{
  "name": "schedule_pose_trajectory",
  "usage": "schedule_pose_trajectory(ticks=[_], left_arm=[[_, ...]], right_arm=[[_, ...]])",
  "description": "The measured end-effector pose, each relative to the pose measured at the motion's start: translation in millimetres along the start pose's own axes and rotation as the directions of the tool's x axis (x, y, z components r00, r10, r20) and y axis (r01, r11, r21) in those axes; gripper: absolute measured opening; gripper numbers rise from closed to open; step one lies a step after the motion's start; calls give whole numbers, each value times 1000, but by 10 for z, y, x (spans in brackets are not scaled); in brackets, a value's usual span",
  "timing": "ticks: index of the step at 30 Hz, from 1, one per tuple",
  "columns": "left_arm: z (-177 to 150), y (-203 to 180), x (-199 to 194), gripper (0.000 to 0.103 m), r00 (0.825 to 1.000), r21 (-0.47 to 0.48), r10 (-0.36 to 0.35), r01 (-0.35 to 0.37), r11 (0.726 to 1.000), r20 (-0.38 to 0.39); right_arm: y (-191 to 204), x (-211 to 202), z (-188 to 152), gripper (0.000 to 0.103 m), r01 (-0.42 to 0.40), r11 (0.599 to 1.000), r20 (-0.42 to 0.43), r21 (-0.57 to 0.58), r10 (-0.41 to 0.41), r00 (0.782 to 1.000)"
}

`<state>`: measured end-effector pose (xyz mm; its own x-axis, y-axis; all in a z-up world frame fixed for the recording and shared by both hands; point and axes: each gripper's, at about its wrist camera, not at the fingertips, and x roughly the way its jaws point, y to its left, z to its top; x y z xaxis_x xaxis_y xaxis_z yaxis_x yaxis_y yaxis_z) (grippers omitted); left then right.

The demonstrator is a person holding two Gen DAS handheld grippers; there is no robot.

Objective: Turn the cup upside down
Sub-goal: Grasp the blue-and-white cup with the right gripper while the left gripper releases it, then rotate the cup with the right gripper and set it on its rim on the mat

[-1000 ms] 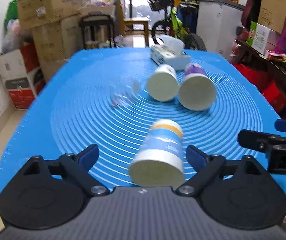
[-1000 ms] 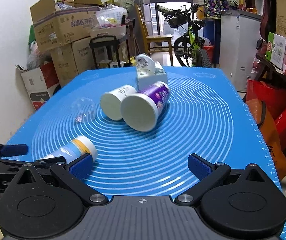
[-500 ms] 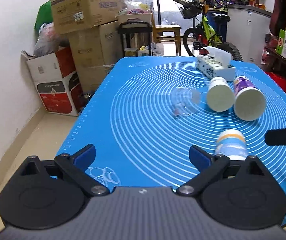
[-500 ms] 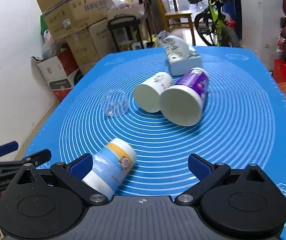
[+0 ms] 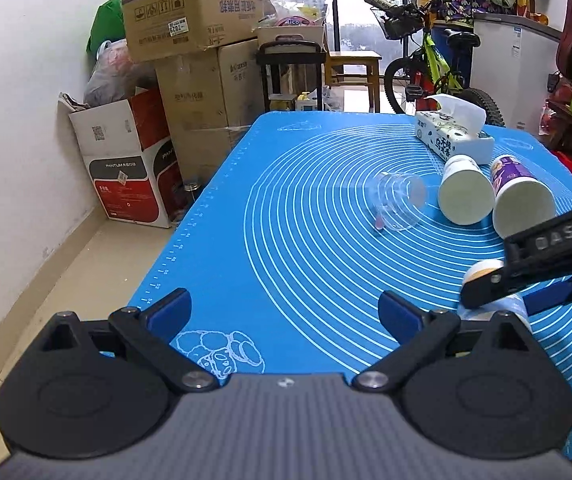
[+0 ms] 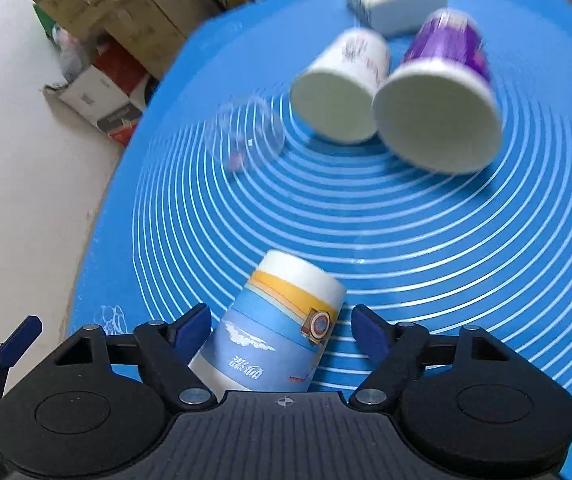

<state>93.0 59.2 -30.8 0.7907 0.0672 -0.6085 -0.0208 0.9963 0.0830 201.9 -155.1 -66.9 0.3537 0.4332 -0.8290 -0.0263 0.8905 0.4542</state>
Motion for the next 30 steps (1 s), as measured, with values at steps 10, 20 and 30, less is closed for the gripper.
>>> schedule_pose_trajectory(ticks=[10,20,30], left_arm=[[-44,-41,-30,99,1000,-1,-21,21,1000,-1],[-75,-171,-210,99,994,-9,-62,63,998,94],[-152,-291,-181,99,993,7,-90,90,996,80]], right_arm=[[114,-165,-189,67,8,992,132,-126,9,991],[118,-499,-657,66,446,844,636,-297,-174,752],[-105,-489,-1119,64,482,822,689,-305,-159,707]])
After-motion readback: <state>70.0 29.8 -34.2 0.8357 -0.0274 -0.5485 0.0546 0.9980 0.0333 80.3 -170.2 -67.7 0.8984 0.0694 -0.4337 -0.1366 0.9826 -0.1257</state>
